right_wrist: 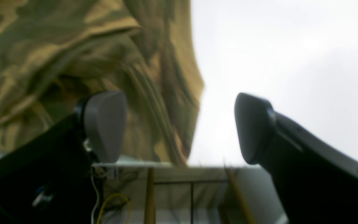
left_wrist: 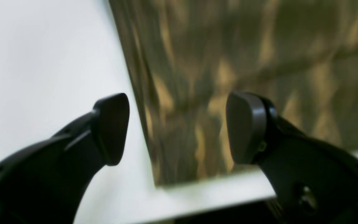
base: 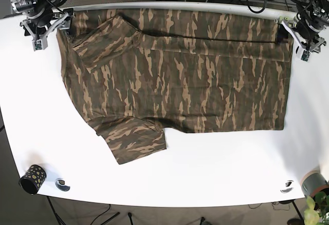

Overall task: Fold the T-shirt properly
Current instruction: 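Drag the held collar edge with both grippers away from the hem, stretching the shirt, then release the collar edge and move both grippers to the shirt's hem corners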

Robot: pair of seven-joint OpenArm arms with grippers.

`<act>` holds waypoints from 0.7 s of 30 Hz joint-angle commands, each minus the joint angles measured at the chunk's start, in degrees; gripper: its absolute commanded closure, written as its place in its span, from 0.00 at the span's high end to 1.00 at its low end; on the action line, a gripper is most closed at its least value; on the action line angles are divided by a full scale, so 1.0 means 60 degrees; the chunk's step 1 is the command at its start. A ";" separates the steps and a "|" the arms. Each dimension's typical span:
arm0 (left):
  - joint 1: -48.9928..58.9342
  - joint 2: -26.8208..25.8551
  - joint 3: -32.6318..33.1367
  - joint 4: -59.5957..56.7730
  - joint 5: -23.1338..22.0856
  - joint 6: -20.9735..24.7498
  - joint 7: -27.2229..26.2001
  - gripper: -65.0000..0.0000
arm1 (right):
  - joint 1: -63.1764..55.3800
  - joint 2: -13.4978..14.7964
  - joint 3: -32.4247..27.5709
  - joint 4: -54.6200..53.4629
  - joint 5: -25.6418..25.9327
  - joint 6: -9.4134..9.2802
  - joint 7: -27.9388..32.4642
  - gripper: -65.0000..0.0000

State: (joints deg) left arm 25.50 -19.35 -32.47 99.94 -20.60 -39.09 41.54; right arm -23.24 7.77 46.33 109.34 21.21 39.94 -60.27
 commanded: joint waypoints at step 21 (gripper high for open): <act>-0.5077 0.0962 0.0554 -0.1763 0.2840 0.0017 -0.0191 0.69 | 0.4892 0.0207 -0.1780 -0.2524 -0.2136 0.0009 0.0192 0.78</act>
State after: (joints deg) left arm -3.14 -12.71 -29.08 90.15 -3.36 -39.09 41.41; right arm 3.57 7.86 35.57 95.18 8.64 40.10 -60.03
